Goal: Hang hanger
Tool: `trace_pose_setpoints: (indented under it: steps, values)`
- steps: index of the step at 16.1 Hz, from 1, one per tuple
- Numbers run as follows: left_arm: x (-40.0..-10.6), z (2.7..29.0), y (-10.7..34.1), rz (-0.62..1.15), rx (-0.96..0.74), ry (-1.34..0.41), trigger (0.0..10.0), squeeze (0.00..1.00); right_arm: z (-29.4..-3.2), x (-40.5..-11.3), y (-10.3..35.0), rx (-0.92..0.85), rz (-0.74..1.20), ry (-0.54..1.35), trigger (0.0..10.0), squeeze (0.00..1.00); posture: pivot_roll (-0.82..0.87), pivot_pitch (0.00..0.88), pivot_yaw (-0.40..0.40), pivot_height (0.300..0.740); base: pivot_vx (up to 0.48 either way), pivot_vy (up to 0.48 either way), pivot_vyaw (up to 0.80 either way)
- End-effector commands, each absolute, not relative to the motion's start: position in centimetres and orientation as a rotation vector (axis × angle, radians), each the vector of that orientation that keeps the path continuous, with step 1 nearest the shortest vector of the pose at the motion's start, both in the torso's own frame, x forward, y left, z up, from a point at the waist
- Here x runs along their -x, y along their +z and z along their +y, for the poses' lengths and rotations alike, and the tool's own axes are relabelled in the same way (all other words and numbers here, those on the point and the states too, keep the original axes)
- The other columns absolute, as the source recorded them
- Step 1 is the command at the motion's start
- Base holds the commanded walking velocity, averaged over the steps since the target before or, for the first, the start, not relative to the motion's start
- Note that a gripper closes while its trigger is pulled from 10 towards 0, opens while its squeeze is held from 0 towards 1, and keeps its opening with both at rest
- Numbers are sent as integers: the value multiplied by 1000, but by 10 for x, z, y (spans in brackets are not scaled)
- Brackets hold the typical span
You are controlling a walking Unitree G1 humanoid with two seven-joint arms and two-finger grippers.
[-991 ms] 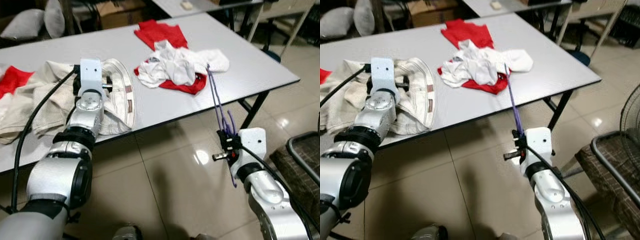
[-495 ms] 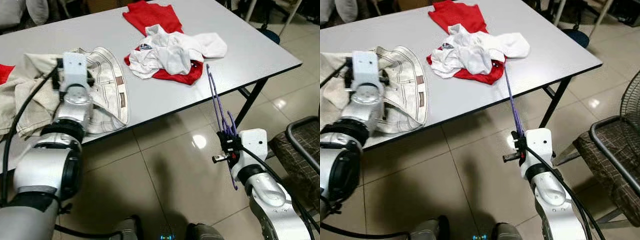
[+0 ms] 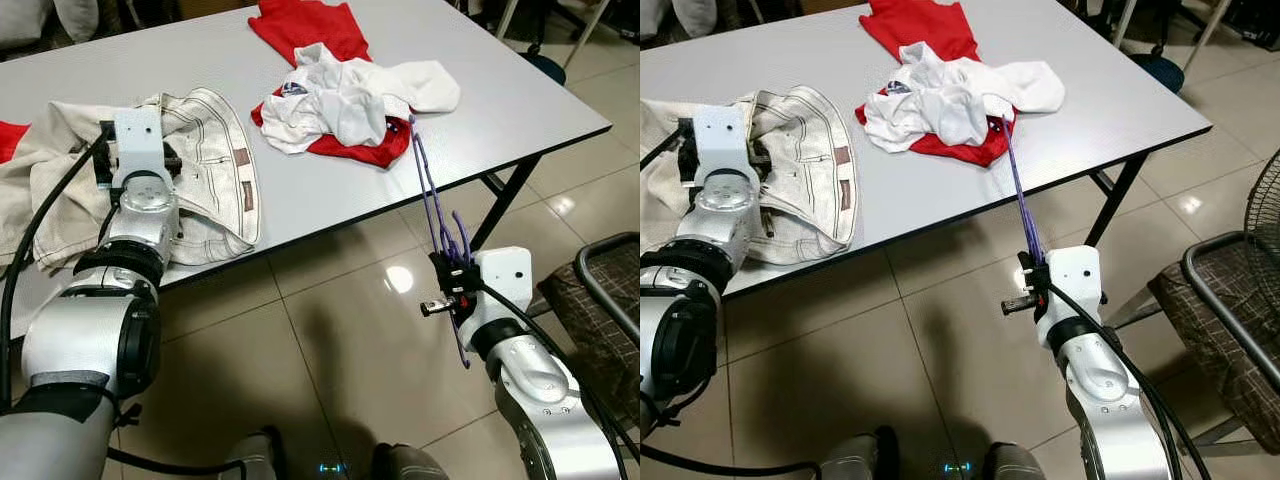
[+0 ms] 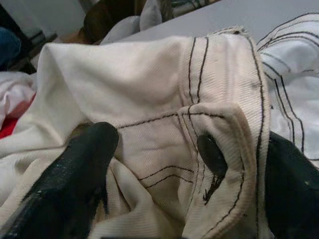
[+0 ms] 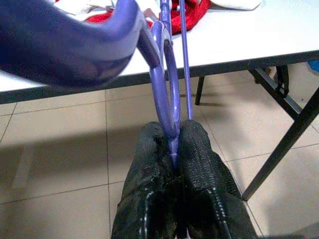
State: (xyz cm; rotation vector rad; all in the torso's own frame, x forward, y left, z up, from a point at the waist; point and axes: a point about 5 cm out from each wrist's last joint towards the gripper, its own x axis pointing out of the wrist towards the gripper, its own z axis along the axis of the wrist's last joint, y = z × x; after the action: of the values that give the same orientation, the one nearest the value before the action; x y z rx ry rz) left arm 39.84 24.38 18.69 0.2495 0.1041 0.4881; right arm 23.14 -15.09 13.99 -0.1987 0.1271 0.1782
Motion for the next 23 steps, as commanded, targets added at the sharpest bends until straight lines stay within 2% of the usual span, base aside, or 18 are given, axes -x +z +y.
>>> trace_pose_setpoints:
  steps: [1, 15, 22, 23]
  values:
    - [-396, 247, 180, 146, -229, 494, 0, 0, -152, -229, 134, 194, 161, 170, 10000, 0, -131, 194, 70, 740, 0, 0, 0]
    - [-395, 241, 170, 170, -96, 481, 0, 0, -152, -236, 130, 190, 160, 161, 10000, 0, -108, 143, 79, 740, 0, 0, 0]
    - [-400, 223, 174, 129, 6, 420, 0, 0, -155, -249, 131, 193, 135, 161, 10000, 0, -93, 97, 68, 740, 0, 0, 0]
    - [-402, 218, 175, 118, 64, 401, 0, 0, -157, -251, 131, 193, 133, 157, 10000, 0, -91, 79, 66, 740, 0, 0, 0]
